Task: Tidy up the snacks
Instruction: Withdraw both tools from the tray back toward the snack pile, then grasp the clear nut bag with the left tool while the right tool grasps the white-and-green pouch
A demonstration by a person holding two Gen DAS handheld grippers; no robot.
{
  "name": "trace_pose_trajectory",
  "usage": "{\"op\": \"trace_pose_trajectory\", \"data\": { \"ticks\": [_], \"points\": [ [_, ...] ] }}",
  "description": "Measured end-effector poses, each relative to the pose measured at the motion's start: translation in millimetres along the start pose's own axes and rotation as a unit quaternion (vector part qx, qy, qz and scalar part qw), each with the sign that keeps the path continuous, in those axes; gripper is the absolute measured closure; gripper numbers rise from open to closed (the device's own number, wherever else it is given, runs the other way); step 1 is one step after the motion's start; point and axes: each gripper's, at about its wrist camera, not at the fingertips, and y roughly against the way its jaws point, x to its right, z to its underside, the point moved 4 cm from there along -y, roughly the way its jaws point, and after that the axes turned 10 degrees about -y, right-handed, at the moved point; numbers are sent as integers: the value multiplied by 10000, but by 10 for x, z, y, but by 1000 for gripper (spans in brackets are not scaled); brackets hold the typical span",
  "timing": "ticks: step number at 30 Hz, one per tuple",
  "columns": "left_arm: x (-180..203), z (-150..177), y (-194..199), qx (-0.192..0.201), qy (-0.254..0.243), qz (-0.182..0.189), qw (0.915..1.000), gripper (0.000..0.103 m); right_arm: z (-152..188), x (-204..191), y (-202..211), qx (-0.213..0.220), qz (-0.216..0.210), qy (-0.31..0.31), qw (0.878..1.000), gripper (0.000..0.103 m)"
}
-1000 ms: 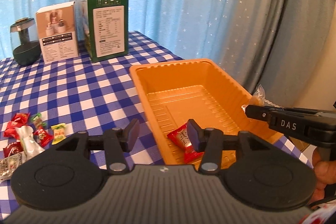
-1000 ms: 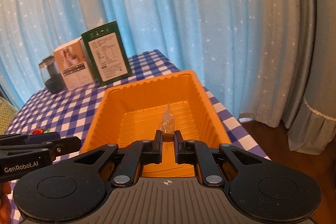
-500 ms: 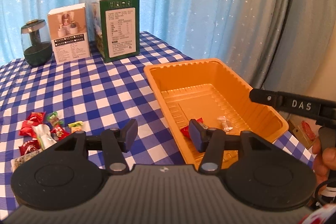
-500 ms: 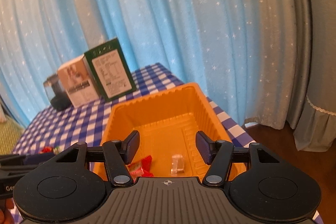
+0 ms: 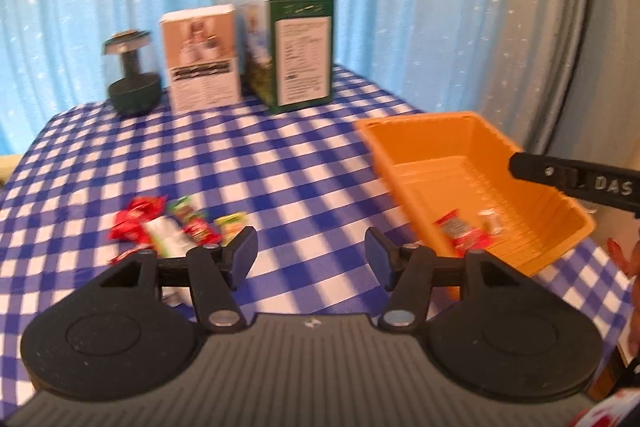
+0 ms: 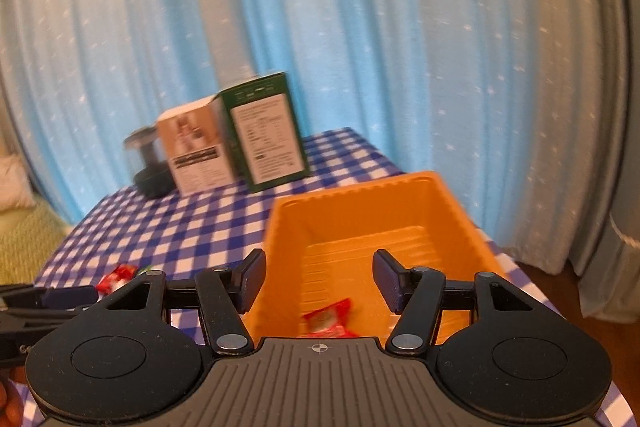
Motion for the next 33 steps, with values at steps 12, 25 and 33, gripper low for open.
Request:
{"op": "trace_pose_trajectory", "data": {
  "ticks": [12,25,33],
  "points": [
    [-780,399,168,-190,19,-472,9987,47,357,-873,-256,-348,-879,851,9919,44],
    [-1142,687,-53,-741,-643,-461,9941,47,690,-1536,-907,-1165,-1348,1460,9731,44],
    [-1240,656,-323,-756,-1278,-296,9885,47,815,-1616,-1263,-1608,-1233,1706,9643,44]
  ]
}}
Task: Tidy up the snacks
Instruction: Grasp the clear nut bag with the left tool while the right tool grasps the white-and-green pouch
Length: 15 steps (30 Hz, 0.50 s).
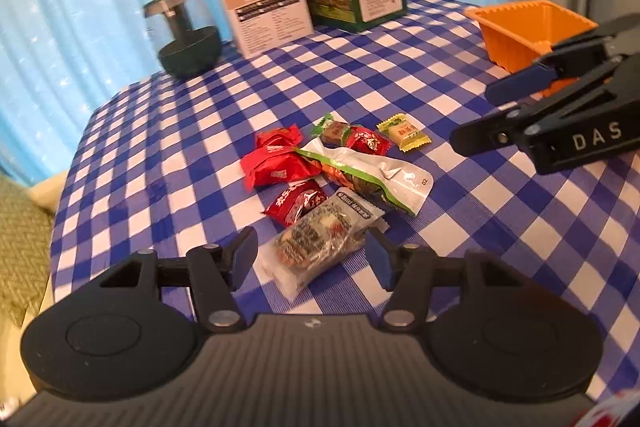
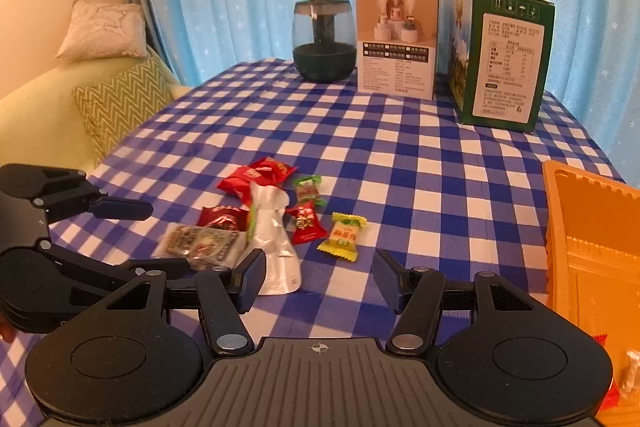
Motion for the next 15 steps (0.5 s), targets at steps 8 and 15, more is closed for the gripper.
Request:
{"op": "trace_pose_trajectory", "data": {
  "ticks": [8,15],
  "points": [
    [-51,-77,-281,-93,-403,308,9987,47,-82,154,-154,-227,219,-320,9990,44],
    [-174,-52,-424,-373,-61,751,9965,47,-96,155,-171,-269,237,-352,9987,44]
  ]
}}
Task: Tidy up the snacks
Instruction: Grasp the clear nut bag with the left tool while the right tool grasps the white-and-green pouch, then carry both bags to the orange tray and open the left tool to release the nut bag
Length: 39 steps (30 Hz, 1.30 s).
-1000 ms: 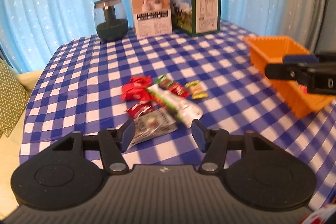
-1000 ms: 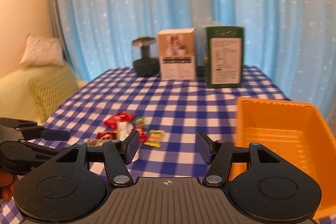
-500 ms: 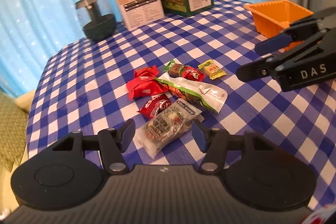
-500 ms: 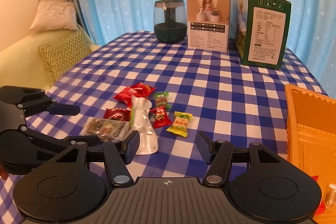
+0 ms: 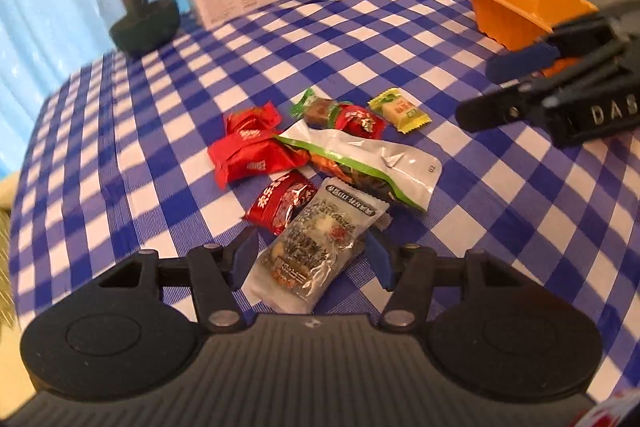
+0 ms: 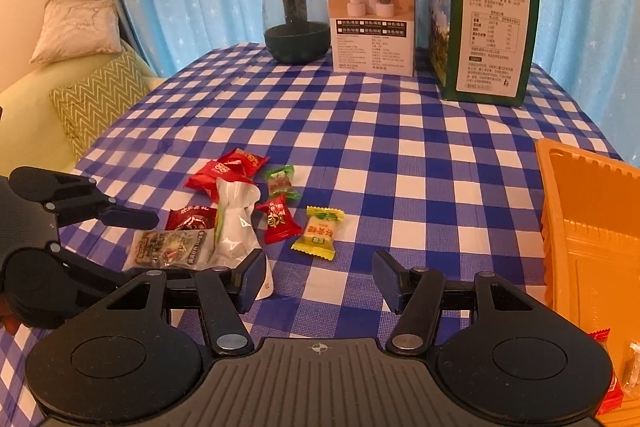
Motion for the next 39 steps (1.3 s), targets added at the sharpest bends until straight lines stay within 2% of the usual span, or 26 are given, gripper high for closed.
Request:
{"op": "trace_pose_trajectory", "data": {
  "ticks": [9,18,22,26,30,32,33,39],
  "points": [
    [115,-5,65,-299,50,111,9995,57,-24,-103,-119,-92,-270,49,9996,44],
    [249,86,87,-174,-181,72,9997,53,-36,-189,-292,-260,-598,40,9979,44],
    [205,96,111,-246,42,118,9996,60,-66,-227,-354,-299,-773,-24,9966,44],
    [130,142,169,-342,485,-13,9982,69,-64,-303,-417,-341,-916,75,9952,44],
    [111,193,215,-434,731,-134,9963,70,-50,-356,-516,-408,-947,162,9945,44],
    [114,210,229,-437,813,-162,9956,70,-49,-376,-573,-440,-939,171,9945,51],
    [113,219,236,-433,847,-175,9953,70,-48,-382,-607,-475,-942,174,9943,60],
    [109,241,228,-299,897,-195,9953,68,-30,-423,-736,-510,-855,213,9948,68]
  ]
}}
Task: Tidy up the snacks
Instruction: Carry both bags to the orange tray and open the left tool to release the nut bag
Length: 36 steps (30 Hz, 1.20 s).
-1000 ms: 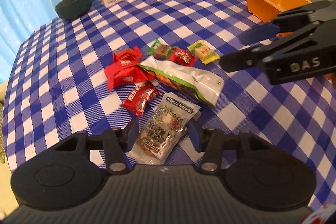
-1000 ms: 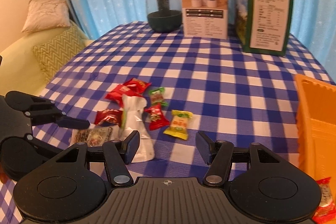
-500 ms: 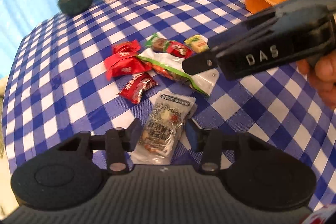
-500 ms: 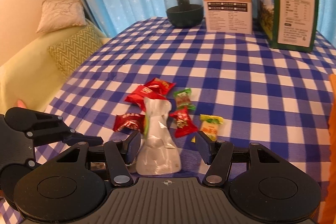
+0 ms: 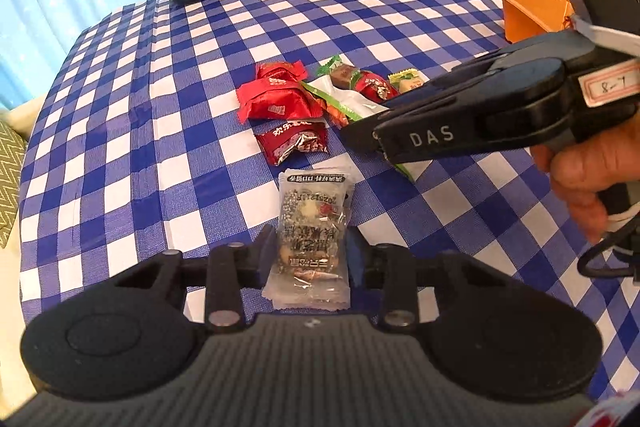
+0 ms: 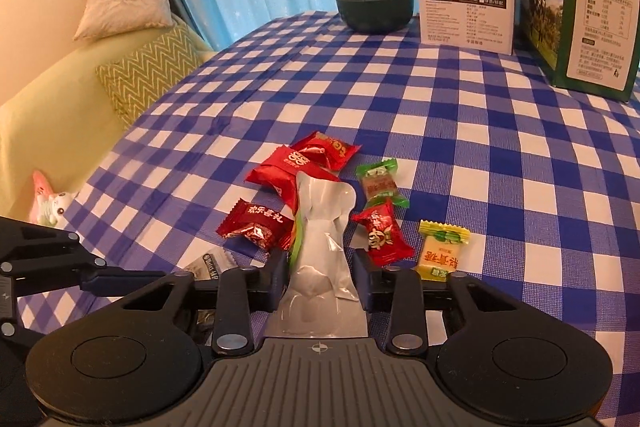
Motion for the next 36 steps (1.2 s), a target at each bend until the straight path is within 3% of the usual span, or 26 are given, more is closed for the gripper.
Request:
{"op": "trace_pose_trajectory", "data": {
  "ticks": [6,15,27,29,31,36],
  "points": [
    [53,-13,-37,131,-93,-53,9999,68,42,32,152,-62,144,-2,9999,70],
    [120,-62,-54,197,-182,-147,9995,68,370,165,489,-358,350,-11,9987,70],
    [99,-73,-98,156,73,-100,9998,69,341,74,353,-222,345,211,9989,66],
    [107,-76,-93,155,99,-85,9998,69,350,58,347,-213,407,278,9986,66],
    [124,-78,-90,151,116,-98,9998,69,357,63,357,-205,481,261,9983,73],
    [187,-79,-61,213,300,-71,9993,69,350,134,455,-126,530,30,9985,73]
  ]
}}
